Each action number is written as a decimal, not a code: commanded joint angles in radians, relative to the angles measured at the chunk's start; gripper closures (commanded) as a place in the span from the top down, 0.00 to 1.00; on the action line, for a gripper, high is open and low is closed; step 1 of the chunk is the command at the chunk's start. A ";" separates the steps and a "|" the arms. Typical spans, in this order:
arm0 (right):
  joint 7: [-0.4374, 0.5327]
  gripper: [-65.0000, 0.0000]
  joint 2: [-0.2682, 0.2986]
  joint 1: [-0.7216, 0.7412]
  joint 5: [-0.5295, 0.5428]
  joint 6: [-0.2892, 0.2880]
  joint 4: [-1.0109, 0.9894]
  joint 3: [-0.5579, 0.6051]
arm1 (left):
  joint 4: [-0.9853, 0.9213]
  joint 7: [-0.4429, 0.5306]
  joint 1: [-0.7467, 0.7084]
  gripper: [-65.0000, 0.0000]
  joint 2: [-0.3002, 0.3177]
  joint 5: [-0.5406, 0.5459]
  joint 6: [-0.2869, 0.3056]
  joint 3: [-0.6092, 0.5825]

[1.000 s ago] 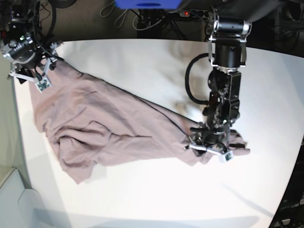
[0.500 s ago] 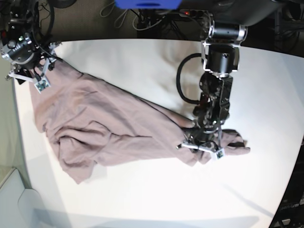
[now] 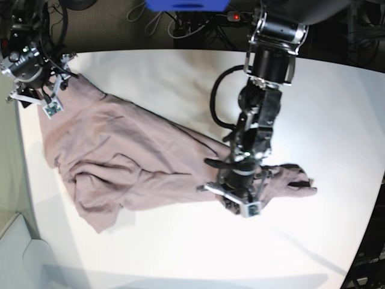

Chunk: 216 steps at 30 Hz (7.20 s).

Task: Layout the t-shirt on the table in an organized manner, then fold the t-shirt properly
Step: 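Grasp the shirt body near the sleeve with the left gripper, then drag the grasped fabric toward the collar with the left gripper, then release and move the left gripper to the shirt's side edge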

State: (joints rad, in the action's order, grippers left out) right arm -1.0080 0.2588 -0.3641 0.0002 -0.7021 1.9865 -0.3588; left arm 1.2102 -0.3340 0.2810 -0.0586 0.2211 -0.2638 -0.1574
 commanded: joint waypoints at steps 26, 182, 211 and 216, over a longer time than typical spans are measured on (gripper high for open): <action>0.010 0.60 0.015 -0.017 -0.001 0.004 0.017 -0.013 | -0.547 0.079 0.459 0.01 -0.099 -0.071 -0.168 -0.046; 0.011 0.60 -0.068 0.037 0.001 0.004 0.015 -0.041 | 0.781 -0.356 -0.587 0.51 0.268 0.688 0.096 0.399; 0.011 0.60 -0.062 0.066 0.001 0.004 0.017 -0.041 | 0.693 -0.356 -0.780 0.51 0.303 0.283 0.096 0.335; 0.011 0.60 -0.066 0.079 0.001 0.004 0.017 -0.039 | 0.797 -0.348 -0.768 0.51 0.302 0.285 0.096 0.384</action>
State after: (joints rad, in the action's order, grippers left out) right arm -1.0157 0.1833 -0.2943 -0.0036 -0.7025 1.9865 -0.3954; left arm 1.9942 -0.6926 -0.4904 0.2371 0.5022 -0.1684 0.2245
